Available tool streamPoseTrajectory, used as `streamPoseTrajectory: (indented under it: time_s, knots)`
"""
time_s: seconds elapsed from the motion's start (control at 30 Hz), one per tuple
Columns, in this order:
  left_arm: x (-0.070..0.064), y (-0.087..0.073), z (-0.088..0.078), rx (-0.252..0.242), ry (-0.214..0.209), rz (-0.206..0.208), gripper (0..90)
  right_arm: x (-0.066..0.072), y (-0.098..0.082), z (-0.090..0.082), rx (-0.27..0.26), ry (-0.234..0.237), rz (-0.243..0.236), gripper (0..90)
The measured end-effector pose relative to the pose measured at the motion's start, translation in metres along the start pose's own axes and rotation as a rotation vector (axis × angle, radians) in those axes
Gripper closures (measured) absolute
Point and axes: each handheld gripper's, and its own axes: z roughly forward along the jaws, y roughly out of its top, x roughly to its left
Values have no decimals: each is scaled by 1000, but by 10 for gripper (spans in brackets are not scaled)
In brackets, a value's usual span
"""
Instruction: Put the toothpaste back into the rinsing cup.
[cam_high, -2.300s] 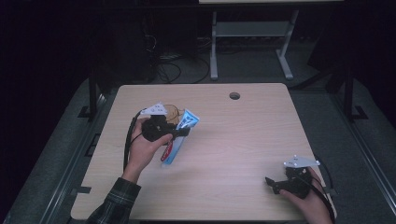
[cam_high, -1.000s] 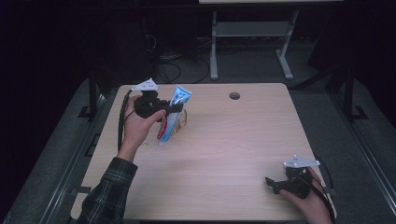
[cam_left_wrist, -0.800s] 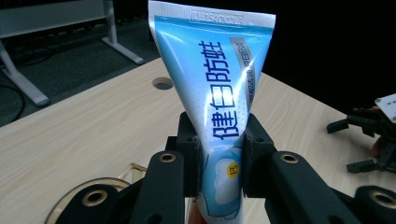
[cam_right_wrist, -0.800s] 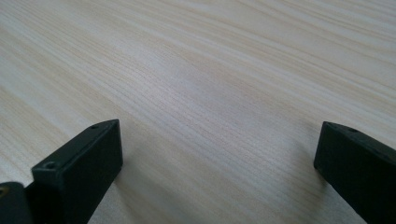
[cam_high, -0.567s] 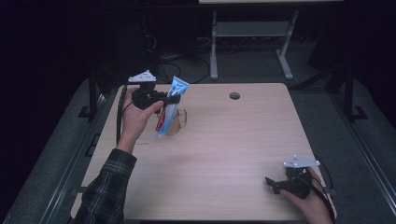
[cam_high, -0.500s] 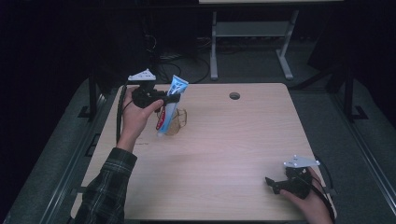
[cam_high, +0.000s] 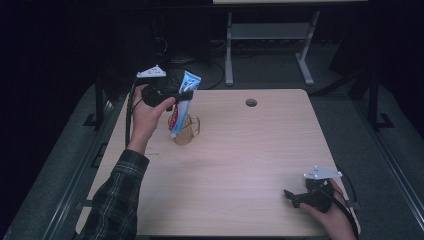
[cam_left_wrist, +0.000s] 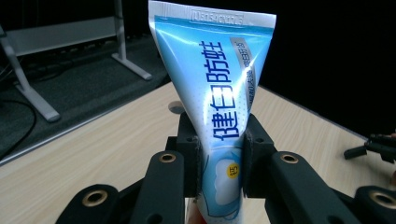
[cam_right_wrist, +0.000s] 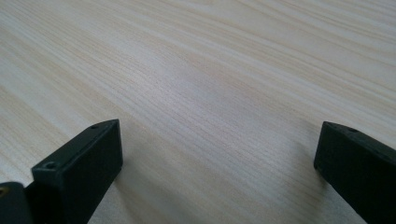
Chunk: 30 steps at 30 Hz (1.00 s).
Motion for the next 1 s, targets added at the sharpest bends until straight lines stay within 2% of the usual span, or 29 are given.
streamPoseTrajectory:
  time_s: [0.37, 0.77, 1.0]
  knots:
    - [18, 9, 9, 19, 50, 41, 731, 0, 0, 0, 0, -1, 0, 5]
    - [34, 11, 16, -15, 78, 44, 728, 0, 0, 0, -1, 2, 3, 5]
    - [37, 8, 21, -16, 80, 43, 726, 0, 0, 0, 0, 2, 3, 5]
